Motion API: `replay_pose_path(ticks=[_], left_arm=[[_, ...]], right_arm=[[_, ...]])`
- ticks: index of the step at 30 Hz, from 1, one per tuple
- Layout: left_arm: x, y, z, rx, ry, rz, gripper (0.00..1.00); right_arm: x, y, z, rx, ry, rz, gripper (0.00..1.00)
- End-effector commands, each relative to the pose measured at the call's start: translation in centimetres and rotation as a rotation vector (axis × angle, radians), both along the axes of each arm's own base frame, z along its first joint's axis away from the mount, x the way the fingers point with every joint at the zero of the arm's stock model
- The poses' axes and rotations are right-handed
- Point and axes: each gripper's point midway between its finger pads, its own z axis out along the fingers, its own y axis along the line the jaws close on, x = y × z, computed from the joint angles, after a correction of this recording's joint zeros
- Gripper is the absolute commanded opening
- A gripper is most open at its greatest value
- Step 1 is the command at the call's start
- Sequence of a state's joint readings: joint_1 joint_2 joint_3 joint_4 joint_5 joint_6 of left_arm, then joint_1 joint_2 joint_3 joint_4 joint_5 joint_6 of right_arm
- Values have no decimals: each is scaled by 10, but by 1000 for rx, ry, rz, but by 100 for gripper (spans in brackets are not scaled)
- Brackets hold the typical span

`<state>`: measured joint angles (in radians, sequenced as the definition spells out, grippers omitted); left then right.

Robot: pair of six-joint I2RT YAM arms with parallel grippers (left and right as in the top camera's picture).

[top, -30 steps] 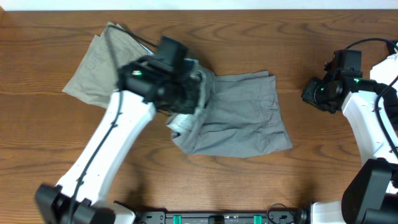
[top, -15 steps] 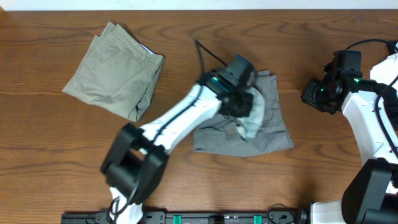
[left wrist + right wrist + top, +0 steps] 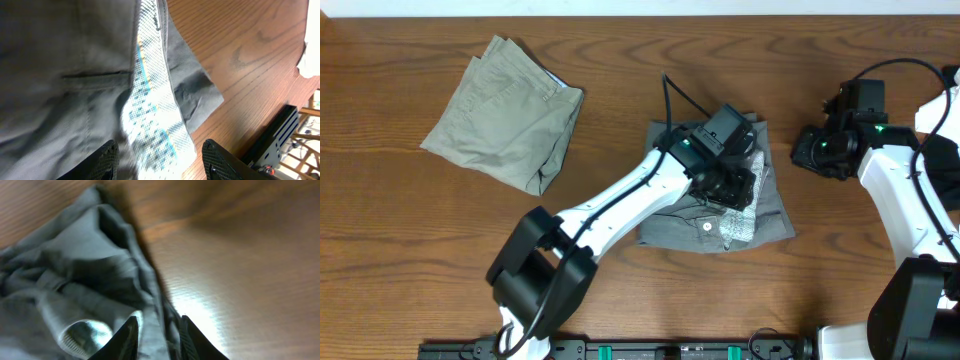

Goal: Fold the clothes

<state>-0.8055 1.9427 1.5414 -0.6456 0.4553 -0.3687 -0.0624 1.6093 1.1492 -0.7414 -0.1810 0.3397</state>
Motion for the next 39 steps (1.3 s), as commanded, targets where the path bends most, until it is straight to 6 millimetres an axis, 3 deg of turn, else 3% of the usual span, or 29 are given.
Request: replay_pose_path(ticks=[1, 4, 6, 11, 14, 16, 19, 20, 22, 24, 28, 31, 33, 37, 39], left_arm=[[22, 25, 33, 26, -121, 51, 56], [39, 65, 48, 111, -181, 143, 56], [47, 91, 57, 151, -202, 186, 59], [57, 138, 64, 200, -173, 258, 60], [61, 156, 60, 227, -140, 297, 61], [62, 161, 58, 234, -132, 308, 61], [63, 162, 57, 236, -134, 304, 61], [63, 162, 57, 238, -139, 293, 61], [63, 162, 57, 240, -147, 278, 61], [64, 164, 57, 250, -153, 282, 61], [63, 165, 57, 255, -154, 276, 62], [63, 165, 57, 255, -155, 276, 62], [63, 165, 57, 254, -155, 276, 62], [63, 165, 56, 255, -154, 277, 62], [63, 165, 55, 257, -151, 276, 63]], right_arm=[[0, 48, 11, 104, -89, 330, 28], [-8, 90, 23, 227, -151, 530, 36], [-14, 98, 21, 220, -128, 546, 47], [-26, 78, -12, 41, 34, 371, 55], [-32, 90, -25, 87, 51, 386, 56], [-36, 102, -35, 138, 50, 408, 54], [-34, 105, -48, 149, 46, 390, 47], [-32, 107, -50, 156, 37, 391, 40], [-25, 110, -46, 169, -3, 406, 18], [-15, 114, -33, 169, -78, 461, 1], [10, 98, 13, 39, -229, 503, 1], [26, 71, 48, -144, -321, 475, 1], [31, 52, 61, -239, -347, 420, 1], [32, 38, 54, -308, -315, 388, 1], [30, 29, 36, -349, -258, 371, 2]])
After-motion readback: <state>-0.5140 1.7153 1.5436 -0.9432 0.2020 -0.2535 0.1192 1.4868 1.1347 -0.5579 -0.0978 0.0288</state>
